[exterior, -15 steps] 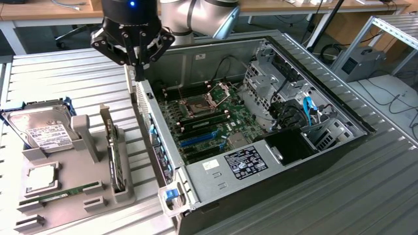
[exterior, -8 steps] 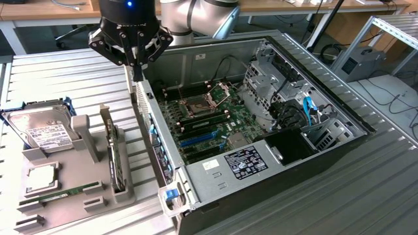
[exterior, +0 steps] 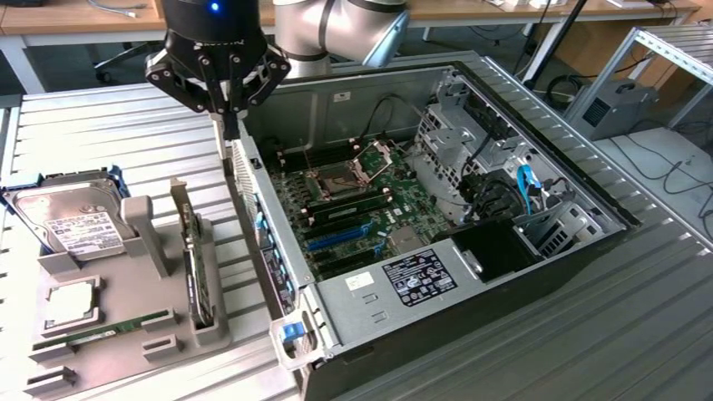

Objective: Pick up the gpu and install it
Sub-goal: 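Reach for the gpu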

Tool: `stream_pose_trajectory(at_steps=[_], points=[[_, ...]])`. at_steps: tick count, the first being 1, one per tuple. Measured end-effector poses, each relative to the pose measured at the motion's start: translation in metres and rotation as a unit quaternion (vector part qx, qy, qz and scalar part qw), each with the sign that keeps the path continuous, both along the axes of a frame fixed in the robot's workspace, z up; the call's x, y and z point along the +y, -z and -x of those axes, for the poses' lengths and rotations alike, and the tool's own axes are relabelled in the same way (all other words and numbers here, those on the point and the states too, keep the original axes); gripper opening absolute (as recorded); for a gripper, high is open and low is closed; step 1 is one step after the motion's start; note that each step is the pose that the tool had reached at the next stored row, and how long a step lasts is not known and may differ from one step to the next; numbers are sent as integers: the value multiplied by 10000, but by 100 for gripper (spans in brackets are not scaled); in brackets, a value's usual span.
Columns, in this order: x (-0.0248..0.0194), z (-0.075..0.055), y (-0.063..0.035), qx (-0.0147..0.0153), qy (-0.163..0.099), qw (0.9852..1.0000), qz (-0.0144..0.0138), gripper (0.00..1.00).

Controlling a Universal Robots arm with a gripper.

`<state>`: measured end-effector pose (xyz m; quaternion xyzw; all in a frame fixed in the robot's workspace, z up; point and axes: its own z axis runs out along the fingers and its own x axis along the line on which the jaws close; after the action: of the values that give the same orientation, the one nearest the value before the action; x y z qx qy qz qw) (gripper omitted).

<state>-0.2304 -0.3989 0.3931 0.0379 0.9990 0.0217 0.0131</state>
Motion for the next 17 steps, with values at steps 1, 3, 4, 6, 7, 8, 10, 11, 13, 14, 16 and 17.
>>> stream_pose_trajectory(at_steps=[1,3,4,6,7,8,10,11,13,14,16,17], points=[[0,5,0,0,0,10000,0,11],[0,15,0,0,0,10000,0,11],[0,21,0,0,0,10000,0,11],[0,31,0,0,0,10000,0,11],[0,37,0,0,0,10000,0,11],[0,42,0,0,0,10000,0,11],[0,54,1,0,0,10000,0,11],[0,69,1,0,0,10000,0,11],[0,93,1,0,0,10000,0,11],[0,104,1,0,0,10000,0,11],[0,117,1,0,0,10000,0,11],[0,126,1,0,0,10000,0,11]])
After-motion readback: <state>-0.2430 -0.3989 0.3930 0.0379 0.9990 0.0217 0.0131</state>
